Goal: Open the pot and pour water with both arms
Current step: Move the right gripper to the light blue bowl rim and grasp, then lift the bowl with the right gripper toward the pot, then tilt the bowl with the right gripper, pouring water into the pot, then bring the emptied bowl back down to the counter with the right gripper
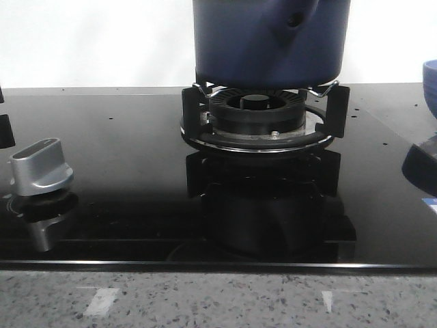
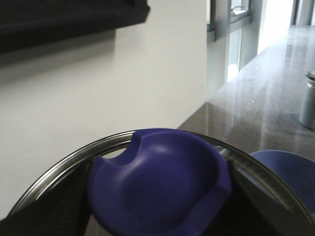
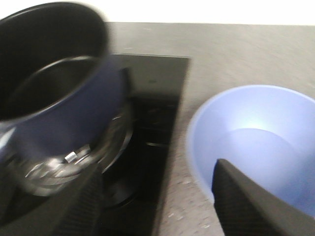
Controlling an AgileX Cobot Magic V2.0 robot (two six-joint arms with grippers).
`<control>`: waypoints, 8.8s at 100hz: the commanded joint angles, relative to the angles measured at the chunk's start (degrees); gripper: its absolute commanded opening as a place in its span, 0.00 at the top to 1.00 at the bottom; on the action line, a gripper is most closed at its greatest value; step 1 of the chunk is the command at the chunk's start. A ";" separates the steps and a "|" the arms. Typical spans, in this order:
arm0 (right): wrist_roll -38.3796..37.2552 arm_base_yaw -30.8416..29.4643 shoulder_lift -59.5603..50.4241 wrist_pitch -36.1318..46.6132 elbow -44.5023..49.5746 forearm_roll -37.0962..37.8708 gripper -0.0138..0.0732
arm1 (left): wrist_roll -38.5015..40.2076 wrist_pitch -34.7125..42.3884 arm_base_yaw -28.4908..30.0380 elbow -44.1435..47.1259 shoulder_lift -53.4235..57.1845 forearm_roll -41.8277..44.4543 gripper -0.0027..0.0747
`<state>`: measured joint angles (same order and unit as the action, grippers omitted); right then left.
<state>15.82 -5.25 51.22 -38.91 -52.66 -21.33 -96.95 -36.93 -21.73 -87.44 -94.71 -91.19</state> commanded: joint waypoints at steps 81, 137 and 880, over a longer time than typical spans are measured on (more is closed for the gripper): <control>-11.60 -13.50 31.29 -9.89 -17.71 20.07 0.34 | 4.77 -8.59 17.34 -2.42 8.62 -1.49 0.56; -11.60 -13.50 34.94 -10.24 -18.08 19.30 0.93 | 4.77 -8.59 17.34 -2.42 8.52 -1.49 0.56; -8.23 -18.82 31.93 -11.37 -14.50 11.24 0.92 | 4.20 -4.69 -1.68 -2.42 5.55 -3.10 0.56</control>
<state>7.56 -23.75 84.37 -51.94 -65.79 -9.93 -92.79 -41.34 -22.85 -87.56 -91.74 -89.26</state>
